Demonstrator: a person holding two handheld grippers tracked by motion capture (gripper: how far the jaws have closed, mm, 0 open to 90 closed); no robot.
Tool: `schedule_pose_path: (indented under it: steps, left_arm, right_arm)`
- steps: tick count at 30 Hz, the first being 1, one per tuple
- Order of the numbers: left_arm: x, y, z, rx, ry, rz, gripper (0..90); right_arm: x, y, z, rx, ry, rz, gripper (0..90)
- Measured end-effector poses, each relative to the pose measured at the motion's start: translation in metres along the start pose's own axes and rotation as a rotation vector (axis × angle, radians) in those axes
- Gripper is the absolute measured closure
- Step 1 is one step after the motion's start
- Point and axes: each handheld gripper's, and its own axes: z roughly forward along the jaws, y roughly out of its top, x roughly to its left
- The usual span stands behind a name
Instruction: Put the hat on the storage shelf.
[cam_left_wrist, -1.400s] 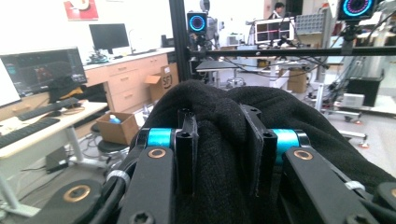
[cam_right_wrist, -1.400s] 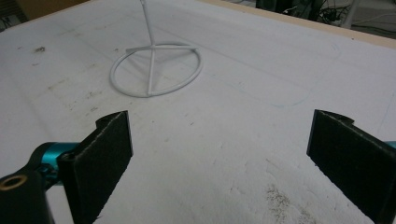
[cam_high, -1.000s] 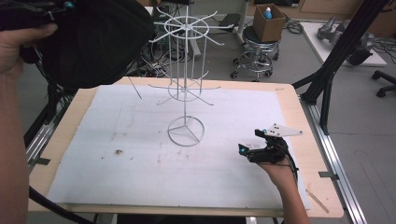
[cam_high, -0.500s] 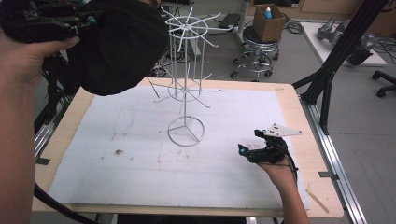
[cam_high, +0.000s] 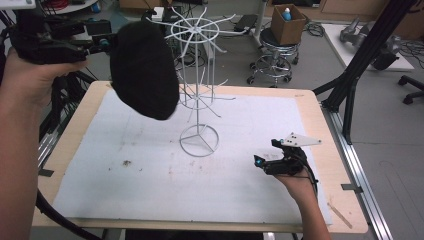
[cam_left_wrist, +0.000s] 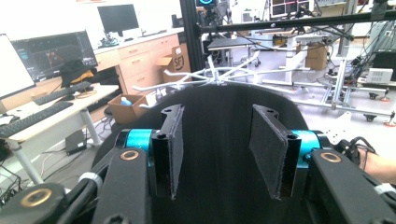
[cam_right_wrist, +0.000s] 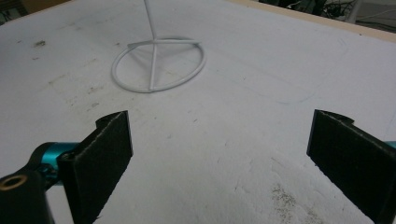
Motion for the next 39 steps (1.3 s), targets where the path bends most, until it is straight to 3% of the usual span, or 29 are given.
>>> schedule_pose_path:
  steps: [8, 14, 22, 29, 34, 39]
  left_arm:
    - [0.000, -0.012, 0.005, 0.012, -0.005, -0.021, 53.0]
    - [-0.007, -0.029, 0.003, 0.040, 0.029, 0.003, 42.6]
    - [-0.022, -0.060, -0.009, 0.028, -0.031, -0.047, 39.2]
    - [-0.029, -0.092, -0.023, 0.029, -0.051, -0.087, 37.1]
    - [-0.034, -0.119, -0.022, 0.058, -0.057, -0.128, 34.1]
    - [-0.044, -0.148, -0.016, 0.087, -0.077, -0.144, 31.6]
  right_arm:
    - [0.000, 0.000, -0.001, 0.000, -0.002, 0.000, 5.9]
    - [-0.001, 0.000, -0.001, 0.003, 0.000, 0.002, 5.9]
    - [0.000, 0.000, -0.001, 0.002, 0.000, 0.001, 5.9]
    - [0.001, 0.000, -0.001, 0.002, -0.003, 0.000, 5.9]
    - [0.000, 0.000, 0.000, 0.008, -0.004, 0.000, 5.9]
    - [0.000, -0.001, 0.000, 0.007, -0.003, 0.004, 5.9]
